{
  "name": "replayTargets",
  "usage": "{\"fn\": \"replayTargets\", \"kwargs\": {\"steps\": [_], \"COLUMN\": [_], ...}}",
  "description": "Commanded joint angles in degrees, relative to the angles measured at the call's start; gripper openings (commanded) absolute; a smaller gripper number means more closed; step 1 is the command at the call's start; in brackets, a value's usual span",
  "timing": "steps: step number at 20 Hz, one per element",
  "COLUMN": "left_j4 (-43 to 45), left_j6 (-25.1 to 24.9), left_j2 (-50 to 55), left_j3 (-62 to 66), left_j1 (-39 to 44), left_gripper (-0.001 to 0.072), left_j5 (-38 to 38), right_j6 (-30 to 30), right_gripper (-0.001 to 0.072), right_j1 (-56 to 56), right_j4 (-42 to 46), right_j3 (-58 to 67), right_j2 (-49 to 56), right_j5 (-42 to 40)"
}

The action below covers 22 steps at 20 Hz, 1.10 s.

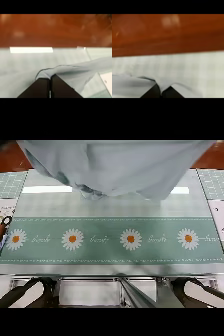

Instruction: Fold the shirts.

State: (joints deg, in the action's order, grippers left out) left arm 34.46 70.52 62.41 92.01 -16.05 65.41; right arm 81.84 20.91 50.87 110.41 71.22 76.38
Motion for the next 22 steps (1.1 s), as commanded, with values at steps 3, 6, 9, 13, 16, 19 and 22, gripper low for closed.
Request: {"fn": "replayTargets", "kwargs": {"steps": [3,6,9,13,16,19,22], "left_j4": [7.5,14.1,23.7,40.0,43.4,39.6,27.7], "left_j6": [5.1,5.8,7.8,13.9,15.7,16.0,12.4], "left_j2": [-7.0,-15.0,-23.2,-32.3,-33.7,-32.0,-26.7], "left_j3": [17.5,17.7,17.7,17.7,16.9,9.6,-2.2], "left_j1": [0.0,0.0,0.0,0.0,0.0,0.0,0.0], "left_gripper": [0.0018,0.0018,0.0018,0.0018,0.0019,0.0019,0.0019], "left_j5": [-0.3,0.2,1.3,6.6,11.5,11.6,11.3], "right_j6": [0.6,0.6,1.0,3.7,5.4,5.0,2.6], "right_gripper": [0.0026,0.0026,0.0026,0.0026,0.0026,0.0026,0.0026], "right_j1": [0.0,0.0,0.0,0.0,0.0,0.0,0.0], "right_j4": [8.2,13.2,16.5,17.9,14.8,11.9,10.4], "right_j3": [7.4,7.3,7.3,7.3,3.5,-6.7,-21.7], "right_j2": [-14.9,-23.2,-29.4,-34.0,-35.8,-36.3,-36.1], "right_j5": [1.5,2.4,6.3,10.8,12.3,12.4,6.9]}}
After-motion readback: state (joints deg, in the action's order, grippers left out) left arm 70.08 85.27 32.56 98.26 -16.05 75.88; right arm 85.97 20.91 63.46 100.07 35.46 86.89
